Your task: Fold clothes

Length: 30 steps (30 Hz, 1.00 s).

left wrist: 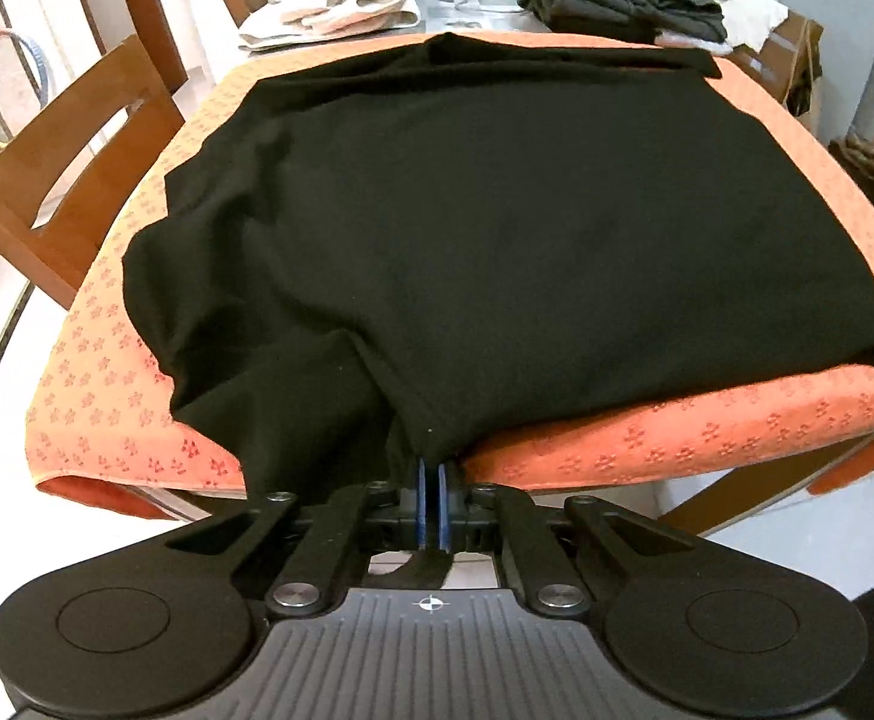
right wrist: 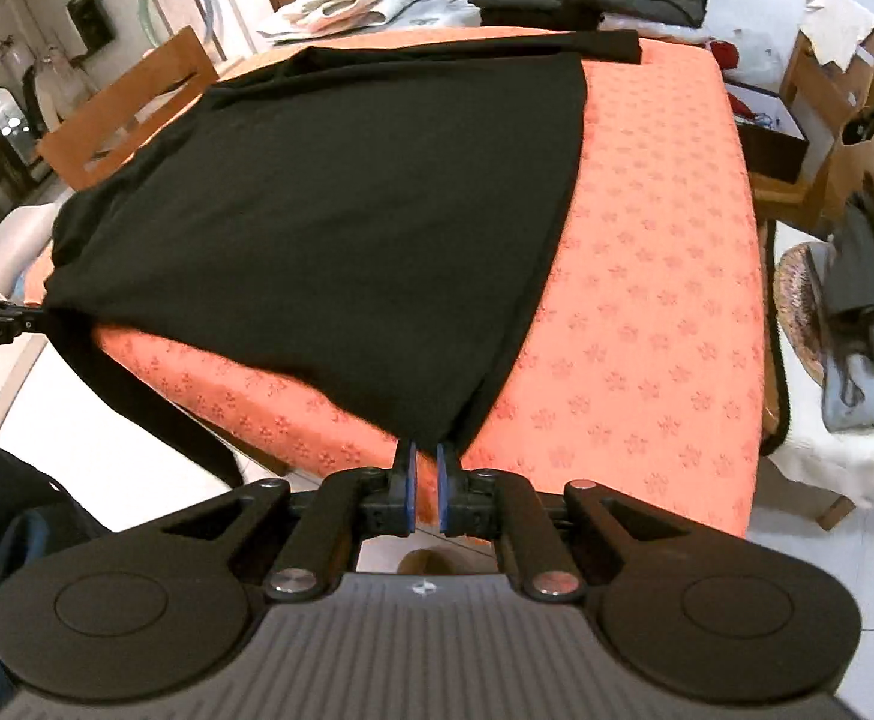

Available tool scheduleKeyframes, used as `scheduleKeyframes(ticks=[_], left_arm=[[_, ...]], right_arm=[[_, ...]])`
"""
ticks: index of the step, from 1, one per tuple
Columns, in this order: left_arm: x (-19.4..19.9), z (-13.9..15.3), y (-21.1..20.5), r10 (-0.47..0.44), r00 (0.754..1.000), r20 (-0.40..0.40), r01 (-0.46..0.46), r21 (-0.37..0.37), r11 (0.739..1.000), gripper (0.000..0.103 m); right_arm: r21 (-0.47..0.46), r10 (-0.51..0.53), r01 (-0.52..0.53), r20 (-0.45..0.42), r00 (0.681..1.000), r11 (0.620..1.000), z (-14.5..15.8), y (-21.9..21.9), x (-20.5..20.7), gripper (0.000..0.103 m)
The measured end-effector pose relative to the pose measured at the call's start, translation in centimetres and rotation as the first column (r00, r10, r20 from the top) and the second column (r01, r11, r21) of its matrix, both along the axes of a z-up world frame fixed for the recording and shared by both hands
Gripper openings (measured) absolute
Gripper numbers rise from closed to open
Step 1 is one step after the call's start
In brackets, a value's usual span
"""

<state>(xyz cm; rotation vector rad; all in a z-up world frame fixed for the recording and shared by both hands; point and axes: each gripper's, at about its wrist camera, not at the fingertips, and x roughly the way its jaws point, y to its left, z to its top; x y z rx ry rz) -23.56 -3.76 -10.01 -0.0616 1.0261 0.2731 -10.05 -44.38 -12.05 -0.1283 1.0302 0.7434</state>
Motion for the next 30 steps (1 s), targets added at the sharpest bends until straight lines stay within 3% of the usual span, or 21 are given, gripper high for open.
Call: scheduleKeyframes(ticks=[2, 4, 6, 8, 10, 14, 17, 21, 25, 30], left_arm=[[0.1, -0.2, 0.1, -0.007, 1.000, -0.001, 0.007, 0.000, 1.000, 0.006], [0.2, -0.3, 0.1, -0.015, 1.000, -0.002, 0.015, 0.001, 1.000, 0.006], [0.2, -0.3, 0.1, -0.022, 1.000, -0.002, 0.022, 0.004, 1.000, 0.006], [0.2, -0.1, 0.2, -0.022, 1.000, 0.001, 0.022, 0.010, 1.000, 0.006], [0.1, 0.5, 0.4, -0.019, 1.000, 0.012, 0.019, 0.014, 1.000, 0.005], [-0.2, 1.4, 0.9, -0.016, 1.000, 0.019, 0.017, -0.016, 1.000, 0.006], [-0.7, 1.3, 1.7, -0.006, 1.000, 0.018, 0.007, -0.094, 0.996, 0.009], [-1.6, 2.6, 3.2, 0.055, 0.995, 0.086, -0.041, -0.160, 0.986, 0.027], [-1.7, 3.9, 4.9, 0.205, 0.967, 0.155, -0.176, -0.182, 0.967, 0.032], [-2.0, 3.0, 7.7, 0.410, 0.896, 0.171, -0.385, -0.163, 0.909, 0.035]], right_arm=[[0.009, -0.020, 0.020, 0.011, 1.000, 1.000, 0.4, -0.1, 0.2, 0.015], [0.035, -0.035, 0.035, 0.026, 0.999, 0.999, 0.9, -0.1, 0.5, 0.033], [0.047, -0.039, 0.038, 0.023, 0.999, 0.998, 0.8, 0.2, 1.1, 0.035], [0.027, -0.013, 0.013, 0.011, 1.000, 1.000, 0.2, 1.1, 1.7, 0.034], [0.001, 0.021, -0.021, 0.005, 1.000, 1.000, -0.2, 1.9, 2.3, 0.005], [-0.003, 0.028, -0.028, 0.016, 0.999, 1.000, 0.6, 1.3, 1.8, 0.005], [-0.043, 0.013, -0.014, -0.028, 1.000, 0.999, 0.0, 0.7, 2.2, 0.007], [-0.036, -0.006, 0.005, -0.020, 1.000, 0.999, 1.1, 0.1, 3.7, 0.015], [-0.011, -0.001, 0.002, 0.042, 0.999, 1.000, 2.8, 0.7, 7.3, 0.023], [-0.001, 0.065, -0.065, 0.080, 0.995, 0.998, 3.5, 2.6, 11.2, 0.024]])
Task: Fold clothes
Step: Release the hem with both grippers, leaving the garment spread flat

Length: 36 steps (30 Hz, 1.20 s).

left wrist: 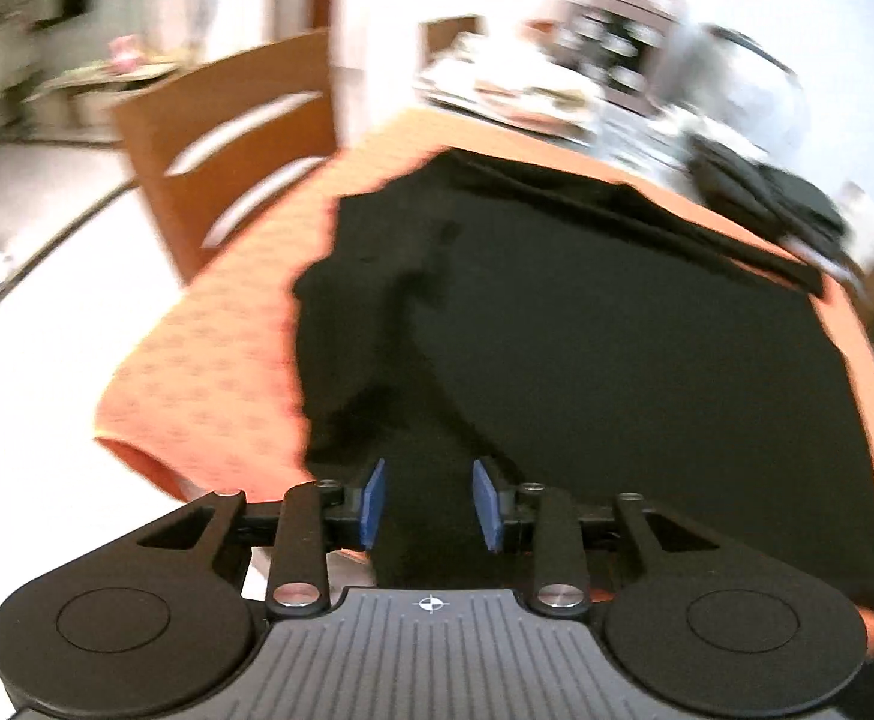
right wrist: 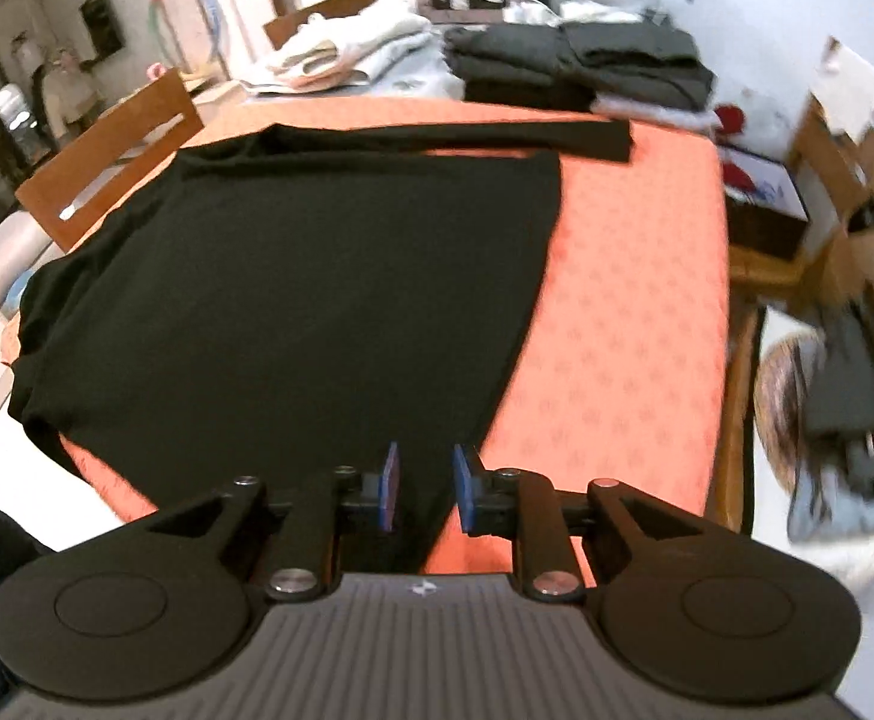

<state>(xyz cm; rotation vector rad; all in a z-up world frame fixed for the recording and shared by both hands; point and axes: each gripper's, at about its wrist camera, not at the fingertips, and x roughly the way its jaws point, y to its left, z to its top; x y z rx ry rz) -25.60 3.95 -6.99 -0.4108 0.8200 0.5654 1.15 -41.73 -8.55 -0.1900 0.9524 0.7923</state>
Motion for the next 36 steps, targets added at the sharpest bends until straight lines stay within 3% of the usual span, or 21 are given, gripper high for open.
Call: scheduleKeyframes(ticks=[4, 9, 17, 19, 21, 26, 27, 29, 36], left_arm=[[-0.7, -1.5, 2.4, 0.124, 0.992, -0.010, -0.124, -0.004, 0.992, 0.035], [-0.8, -2.6, 5.3, 0.156, 0.987, 0.036, -0.155, -0.032, 0.987, 0.035], [2.2, -4.3, 9.7, -0.016, 0.996, 0.088, 0.023, -0.085, 0.996, 0.034], [2.9, -5.0, 10.7, -0.069, 0.995, 0.070, 0.076, -0.108, 0.991, 0.010], [3.0, -4.9, 11.5, -0.106, 0.993, 0.057, 0.111, -0.097, 0.989, 0.008], [1.7, -4.9, 13.9, -0.210, 0.978, -0.003, 0.208, -0.124, 0.970, 0.012], [1.1, -4.7, 14.3, -0.231, 0.973, -0.004, 0.229, -0.115, 0.967, 0.022], [0.0, -4.2, 15.2, -0.270, 0.963, -0.006, 0.268, -0.098, 0.958, 0.031], [-0.5, -1.5, 19.9, -0.243, 0.970, 0.014, 0.243, -0.043, 0.969, 0.029]], right_arm=[[-0.011, 0.047, -0.047, -0.009, 0.999, 0.999, -0.2, 1.7, 0.9, 0.024], [-0.035, 0.076, -0.077, -0.031, 0.997, 0.996, -0.5, 3.8, -0.3, 0.025], [-0.055, 0.039, -0.040, -0.023, 0.999, 0.998, 0.2, 8.2, -4.7, 0.026], [-0.053, 0.014, -0.015, -0.016, 1.000, 0.998, 0.7, 9.6, -6.4, 0.026], [-0.046, -0.011, 0.010, -0.008, 1.000, 0.999, 1.2, 11.1, -8.1, 0.026], [-0.024, -0.095, 0.095, 0.013, 0.995, 0.995, 2.1, 14.6, -12.6, 0.027], [-0.014, -0.109, 0.109, 0.016, 0.994, 0.994, 2.2, 15.2, -13.4, 0.028], [0.011, -0.128, 0.128, 0.017, 0.992, 0.992, 2.4, 16.4, -14.9, 0.032], [0.066, -0.113, 0.111, 0.024, 0.993, 0.992, 3.0, 20.2, -17.5, 0.033]])
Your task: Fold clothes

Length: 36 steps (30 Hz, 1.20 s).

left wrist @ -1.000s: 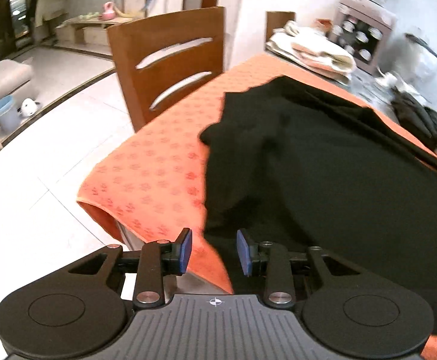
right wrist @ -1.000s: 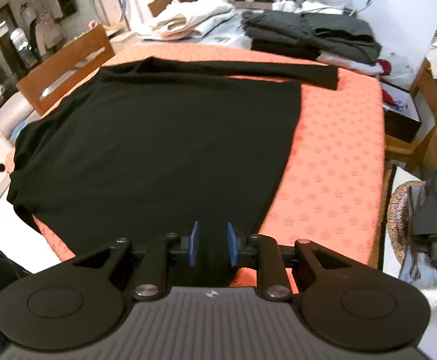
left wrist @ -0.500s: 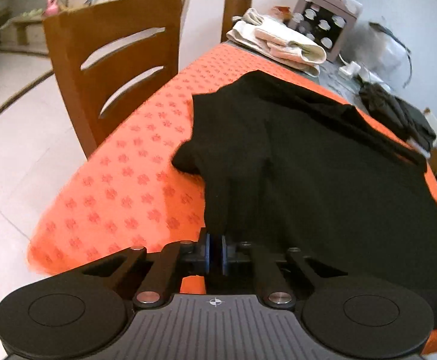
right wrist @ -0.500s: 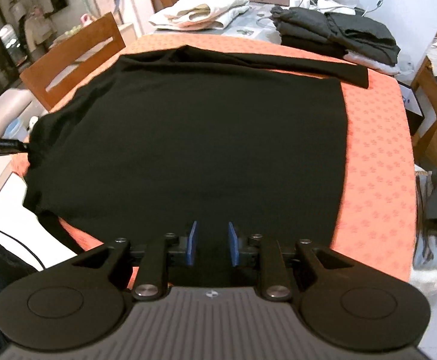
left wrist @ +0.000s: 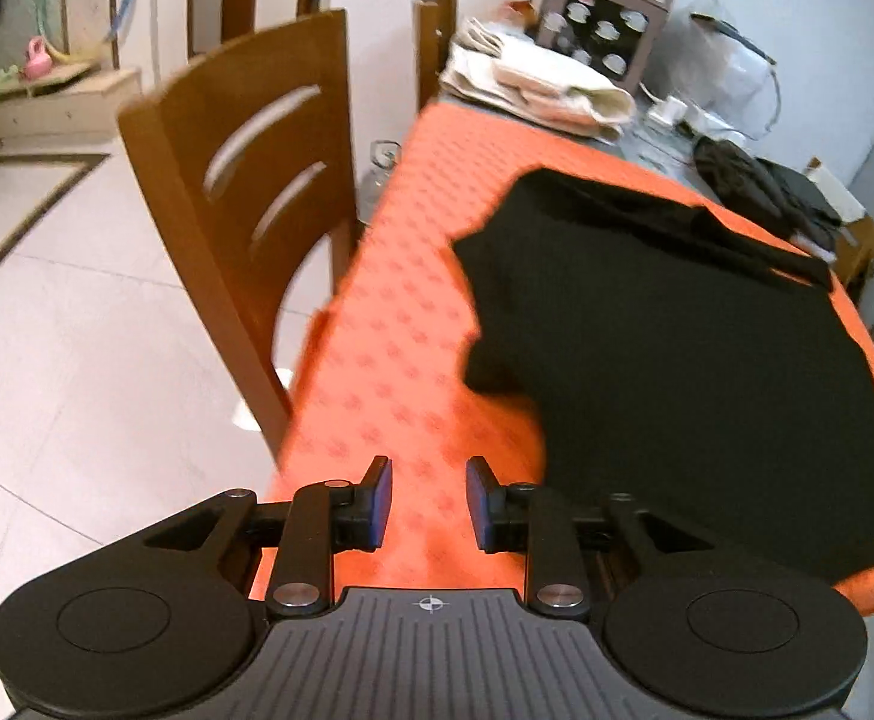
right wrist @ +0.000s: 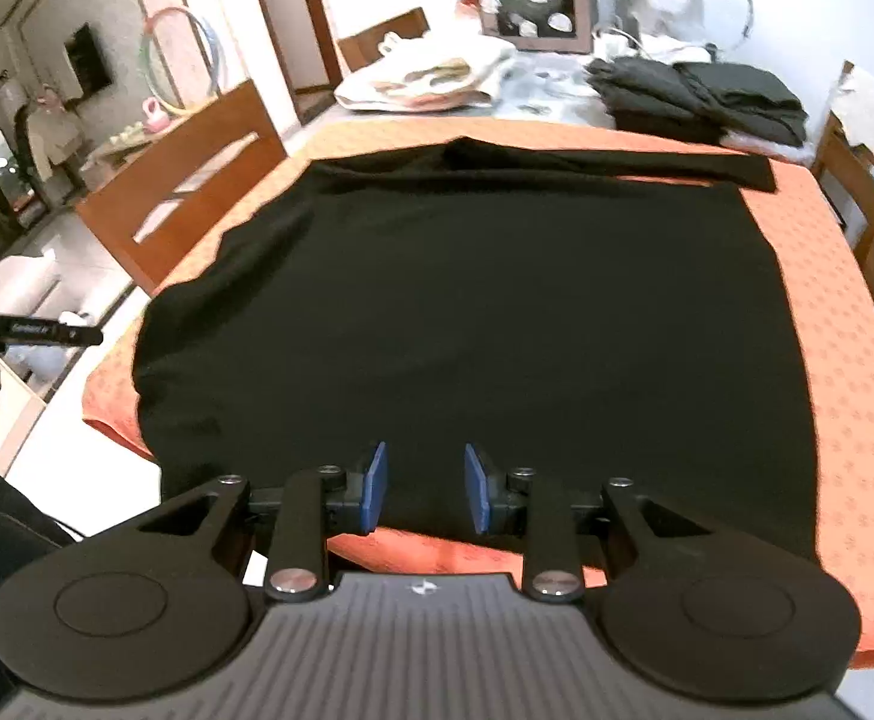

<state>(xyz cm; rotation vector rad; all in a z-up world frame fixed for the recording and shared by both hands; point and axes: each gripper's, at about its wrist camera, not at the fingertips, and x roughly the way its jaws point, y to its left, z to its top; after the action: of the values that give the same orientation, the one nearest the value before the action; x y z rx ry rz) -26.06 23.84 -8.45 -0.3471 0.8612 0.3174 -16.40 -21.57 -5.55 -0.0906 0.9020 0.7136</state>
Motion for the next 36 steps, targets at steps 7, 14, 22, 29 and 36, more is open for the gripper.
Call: scheduleKeyframes(ticks=[7, 14, 22, 29, 36], left_arm=[[3.8, 0.9, 4.2, -0.039, 0.999, 0.038, 0.038, 0.032, 0.999, 0.029], [10.4, -0.1, 6.2, -0.262, 0.964, 0.044, 0.260, 0.035, 0.965, 0.029], [18.0, -2.8, 5.9, -0.461, 0.886, 0.044, 0.456, 0.091, 0.885, 0.029], [20.5, -5.3, 5.4, -0.571, 0.821, -0.017, 0.569, 0.105, 0.815, 0.029], [20.0, -5.0, 5.4, -0.585, 0.809, 0.051, 0.577, 0.118, 0.808, 0.006]], right_arm=[[0.011, 0.018, -0.019, 0.033, 0.999, 1.000, 0.5, 3.9, -0.6, 0.033], [0.030, -0.163, 0.162, 0.031, 0.986, 0.986, -0.1, 8.8, -3.5, 0.033], [0.044, -0.452, 0.452, 0.006, 0.892, 0.891, -1.4, 14.1, -9.1, 0.033], [0.019, -0.616, 0.616, -0.006, 0.787, 0.787, -1.6, 15.9, -13.9, 0.034], [0.004, -0.703, 0.703, -0.014, 0.711, 0.711, -1.9, 16.0, -16.2, 0.035]])
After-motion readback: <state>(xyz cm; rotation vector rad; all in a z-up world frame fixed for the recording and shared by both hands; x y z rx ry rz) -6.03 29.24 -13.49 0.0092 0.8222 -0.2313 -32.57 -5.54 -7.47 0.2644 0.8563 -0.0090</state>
